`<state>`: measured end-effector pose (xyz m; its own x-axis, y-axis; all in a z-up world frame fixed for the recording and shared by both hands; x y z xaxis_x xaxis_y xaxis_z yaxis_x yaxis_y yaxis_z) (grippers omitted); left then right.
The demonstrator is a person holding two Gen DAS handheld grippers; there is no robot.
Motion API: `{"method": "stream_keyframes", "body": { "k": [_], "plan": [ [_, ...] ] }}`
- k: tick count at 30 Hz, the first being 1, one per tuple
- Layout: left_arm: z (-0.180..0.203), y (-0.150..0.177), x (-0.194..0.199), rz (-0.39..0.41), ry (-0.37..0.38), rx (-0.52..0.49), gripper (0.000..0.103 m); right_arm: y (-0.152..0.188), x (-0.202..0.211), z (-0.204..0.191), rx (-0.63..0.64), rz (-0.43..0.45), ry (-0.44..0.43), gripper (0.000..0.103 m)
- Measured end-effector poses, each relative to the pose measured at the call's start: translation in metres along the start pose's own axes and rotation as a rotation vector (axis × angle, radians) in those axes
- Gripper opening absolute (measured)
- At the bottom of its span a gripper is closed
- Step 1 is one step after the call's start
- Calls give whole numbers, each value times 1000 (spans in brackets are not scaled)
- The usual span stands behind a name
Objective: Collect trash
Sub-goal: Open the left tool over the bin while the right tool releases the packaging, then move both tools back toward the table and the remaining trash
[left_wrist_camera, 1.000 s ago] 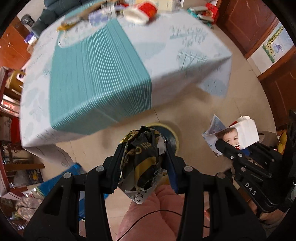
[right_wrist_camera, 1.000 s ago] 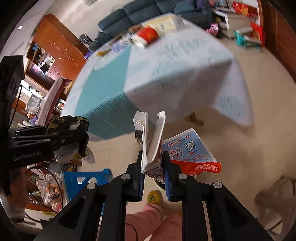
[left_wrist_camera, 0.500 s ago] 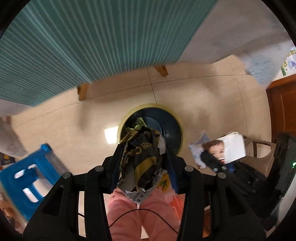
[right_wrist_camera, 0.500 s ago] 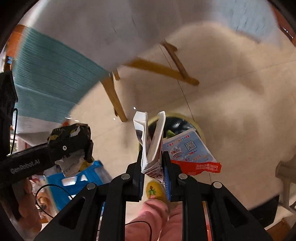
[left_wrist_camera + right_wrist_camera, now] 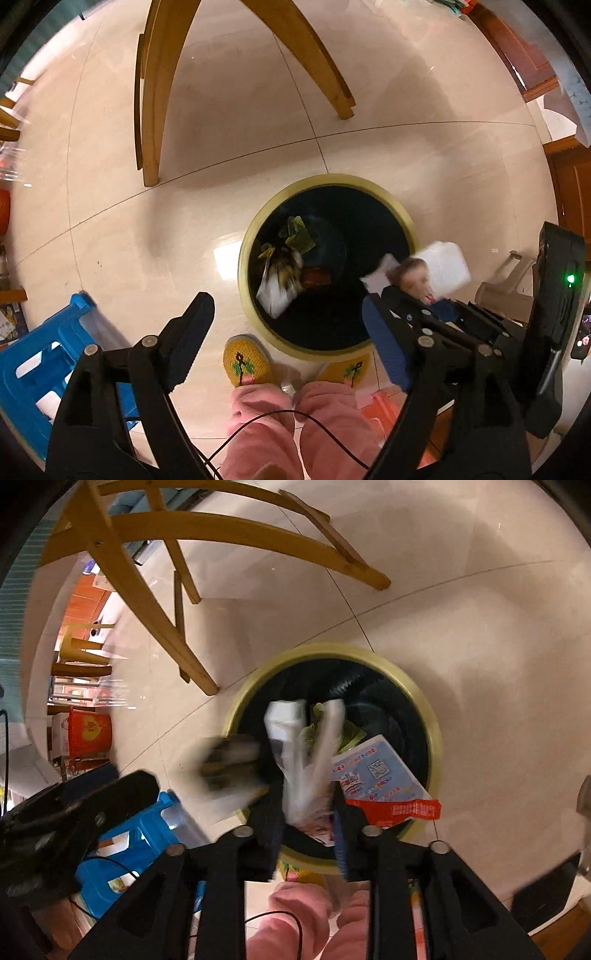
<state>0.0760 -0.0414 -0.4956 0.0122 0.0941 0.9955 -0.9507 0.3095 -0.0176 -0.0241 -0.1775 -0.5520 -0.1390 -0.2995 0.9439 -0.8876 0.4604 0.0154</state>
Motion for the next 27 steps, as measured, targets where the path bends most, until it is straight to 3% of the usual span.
{"method": "stream_keyframes", "body": {
  "k": [2,12,20,27],
  "plan": [
    [-3,2,-2,-5,-9,2,80,-1,-6,0,-11,6,-11,44],
    [-12,11,22,32,-34,24,80,-8,14,-1,-6,43,-10,44],
    [-11,17,68,73,-37,26,80,-9,71,-12,4,91,-36,44],
    [1,22,132,129,-34,-11,80,-7,138,-37,23,153,-88,44]
  ]
}}
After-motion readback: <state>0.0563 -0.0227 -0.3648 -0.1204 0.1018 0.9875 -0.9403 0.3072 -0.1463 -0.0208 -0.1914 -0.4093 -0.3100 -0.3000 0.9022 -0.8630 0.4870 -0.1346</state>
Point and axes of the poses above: each gripper's, at about its wrist camera, not at the fingertips, and x roughly against the way its jaws point, z to its right, y to its underside, the point moved 5 cm from there along -x, roughly the way its jaws point, and after that the axes turned 3 degrees about -x, right-handed, at the moved point
